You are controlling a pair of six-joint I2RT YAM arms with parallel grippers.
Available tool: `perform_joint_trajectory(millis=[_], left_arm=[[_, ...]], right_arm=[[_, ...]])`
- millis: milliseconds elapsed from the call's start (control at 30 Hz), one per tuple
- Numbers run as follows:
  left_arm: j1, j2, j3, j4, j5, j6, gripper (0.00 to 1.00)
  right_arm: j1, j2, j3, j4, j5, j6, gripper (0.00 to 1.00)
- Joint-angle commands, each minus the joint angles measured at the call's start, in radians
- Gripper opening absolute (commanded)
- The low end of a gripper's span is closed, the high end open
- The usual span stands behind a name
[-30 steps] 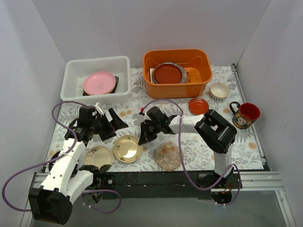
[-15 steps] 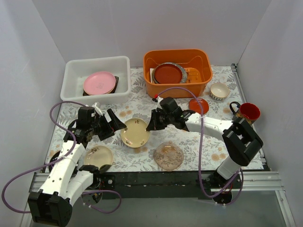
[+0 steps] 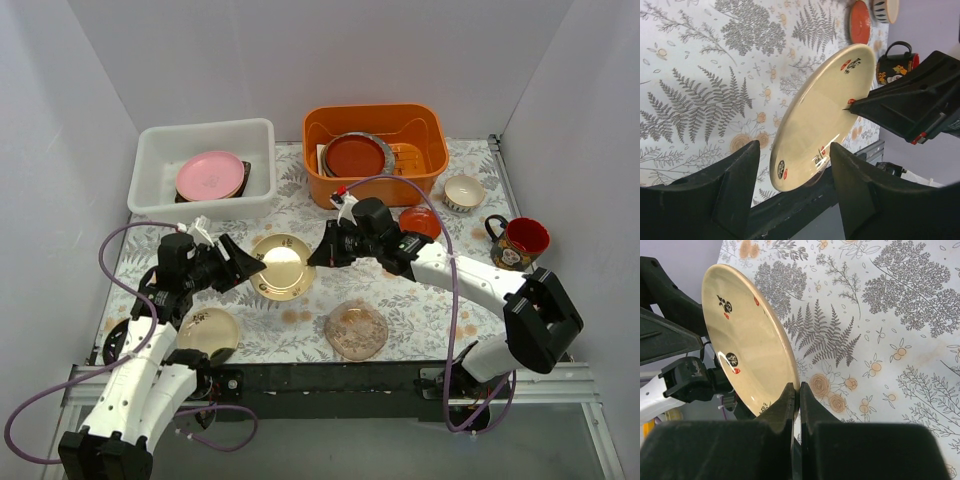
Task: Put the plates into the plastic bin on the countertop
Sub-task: Pick up the plate at the center of the board, then place the plate in the plastic bin.
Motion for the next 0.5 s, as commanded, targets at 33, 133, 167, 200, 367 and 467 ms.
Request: perform_joint_trajectory(millis=[33,133,167,200,367,467], left_arm=[[0.001,-0.009,-0.008,0.055,0.051,-0.006,0.53],[0.001,-0.007,-0.017,0.070,0.060,-0.013,0.49],[0.001,-0.012,-0.020,0.077,0.063,-0.016,0.49],[0.001,-0.012,-0.023,0.081,0.069,-0.019,0.49],[0.001,-0.007,-0.039,0.100,0.077,-0.028,0.13],[0.001,-0.003,-0.046,0.103,0.080,-0.033,0.00]], right_arm=[[-0.003,-0.058,-0.004,0.095,-0.030,0.036,0.01],[-0.003,-0.074,-0.007,0.106,-0.033,0.044,0.01],[-0.004,-0.074,-0.007,0.106,-0.036,0.045,0.01],[-0.004,-0.075,-0.005,0.107,-0.036,0.045,0.01],[-0.003,-0.084,-0.005,0.112,-0.036,0.048,0.01],[-0.003,-0.083,-0.002,0.106,-0.036,0.045,0.01]])
